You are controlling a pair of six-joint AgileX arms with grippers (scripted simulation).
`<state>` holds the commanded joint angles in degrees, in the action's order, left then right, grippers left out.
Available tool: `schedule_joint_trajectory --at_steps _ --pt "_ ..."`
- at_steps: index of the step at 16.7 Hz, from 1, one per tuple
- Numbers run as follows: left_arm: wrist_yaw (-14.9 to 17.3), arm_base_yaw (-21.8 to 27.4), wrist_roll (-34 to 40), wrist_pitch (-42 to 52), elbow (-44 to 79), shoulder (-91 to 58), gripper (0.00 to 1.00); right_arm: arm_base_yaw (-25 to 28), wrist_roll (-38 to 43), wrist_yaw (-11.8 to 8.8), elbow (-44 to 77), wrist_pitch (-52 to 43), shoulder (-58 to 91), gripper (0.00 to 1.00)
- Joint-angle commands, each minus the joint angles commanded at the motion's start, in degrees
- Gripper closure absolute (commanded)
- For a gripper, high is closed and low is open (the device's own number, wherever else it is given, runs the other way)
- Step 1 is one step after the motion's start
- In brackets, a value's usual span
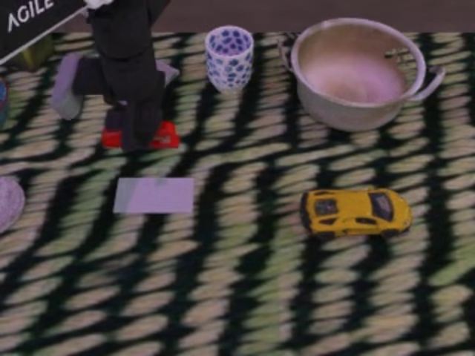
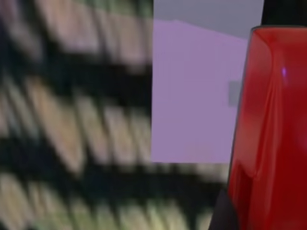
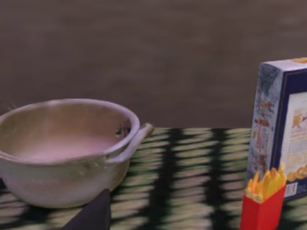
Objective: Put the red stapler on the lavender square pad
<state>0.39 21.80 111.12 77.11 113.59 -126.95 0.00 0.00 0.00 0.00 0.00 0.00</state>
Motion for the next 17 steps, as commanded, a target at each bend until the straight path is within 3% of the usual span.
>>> schedule_joint_trajectory --at_steps 8,13,17 --pt "0.02 -0.65 -0.33 -18.14 -14.71 -3.04 1.00 0.00 0.00 0.00 0.00 0.00 0.00 0.00" --pt "0.03 -0.72 -0.30 -19.83 -16.33 -3.45 1.00 0.00 0.00 0.00 0.00 0.00 0.00 0.00" --pt "0.03 -0.72 -0.30 -19.83 -16.33 -3.45 0.70 0.00 0.00 0.00 0.00 0.00 0.00 0.00"
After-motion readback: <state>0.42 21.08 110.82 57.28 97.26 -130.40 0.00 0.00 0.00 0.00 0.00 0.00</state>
